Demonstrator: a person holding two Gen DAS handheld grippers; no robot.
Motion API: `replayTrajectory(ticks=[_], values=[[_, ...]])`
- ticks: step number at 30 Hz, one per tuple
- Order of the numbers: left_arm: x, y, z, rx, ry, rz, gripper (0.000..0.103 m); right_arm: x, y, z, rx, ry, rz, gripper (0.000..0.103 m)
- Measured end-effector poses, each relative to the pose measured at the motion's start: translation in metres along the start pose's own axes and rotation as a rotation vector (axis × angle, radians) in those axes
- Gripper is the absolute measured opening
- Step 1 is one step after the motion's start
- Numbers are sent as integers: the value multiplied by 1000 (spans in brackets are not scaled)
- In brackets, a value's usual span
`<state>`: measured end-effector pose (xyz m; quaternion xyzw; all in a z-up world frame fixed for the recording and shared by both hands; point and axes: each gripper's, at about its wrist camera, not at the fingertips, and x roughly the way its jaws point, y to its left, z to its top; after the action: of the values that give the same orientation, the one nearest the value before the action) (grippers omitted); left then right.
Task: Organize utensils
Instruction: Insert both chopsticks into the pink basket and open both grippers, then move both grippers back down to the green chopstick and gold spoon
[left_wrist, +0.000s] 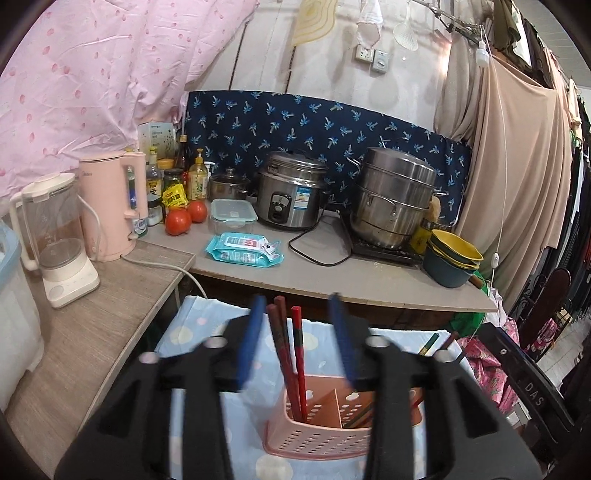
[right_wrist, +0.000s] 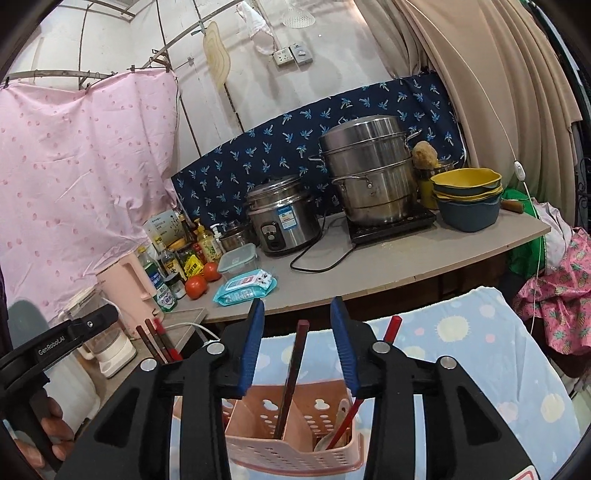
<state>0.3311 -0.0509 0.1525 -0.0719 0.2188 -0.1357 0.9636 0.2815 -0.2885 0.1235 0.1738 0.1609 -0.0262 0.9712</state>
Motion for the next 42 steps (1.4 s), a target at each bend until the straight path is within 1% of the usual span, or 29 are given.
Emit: replayTrajectory(ticks=[3, 8, 13, 15, 18, 21, 26, 29, 31, 34, 37, 42], values=[[-8, 0, -2, 5, -4, 6, 43, -10, 1, -1, -24, -8, -6, 38], [-26, 0, -12, 23, 17, 14, 43, -30, 3, -8, -46, 3, 5, 38], [-51, 4, -40, 44, 65, 18, 44, -57, 3, -31, -55, 41, 22, 39], [-60, 8, -57, 49, 95, 21, 46, -67, 1, -47, -59, 84, 33, 39], [-72, 18, -94, 51, 158, 38, 47, -86, -1, -79, -84, 147, 25, 39], [-82, 27, -129, 43, 218, 53, 47, -107, -3, -119, -109, 223, 10, 39], [-101, 40, -196, 28, 337, 68, 47, -139, -2, -188, -158, 357, -8, 39], [-111, 43, -229, 44, 388, 91, 47, -158, 3, -226, -190, 418, -22, 39], [-116, 44, -247, 58, 412, 108, 47, -167, 5, -246, -193, 454, -21, 39], [-123, 47, -267, 37, 454, 100, 47, -176, 9, -267, -191, 496, -10, 39], [-131, 45, -282, 40, 472, 109, 47, -182, 13, -283, -192, 527, 4, 39], [-138, 42, -298, 40, 504, 106, 47, -186, 25, -296, -211, 546, 27, 38]])
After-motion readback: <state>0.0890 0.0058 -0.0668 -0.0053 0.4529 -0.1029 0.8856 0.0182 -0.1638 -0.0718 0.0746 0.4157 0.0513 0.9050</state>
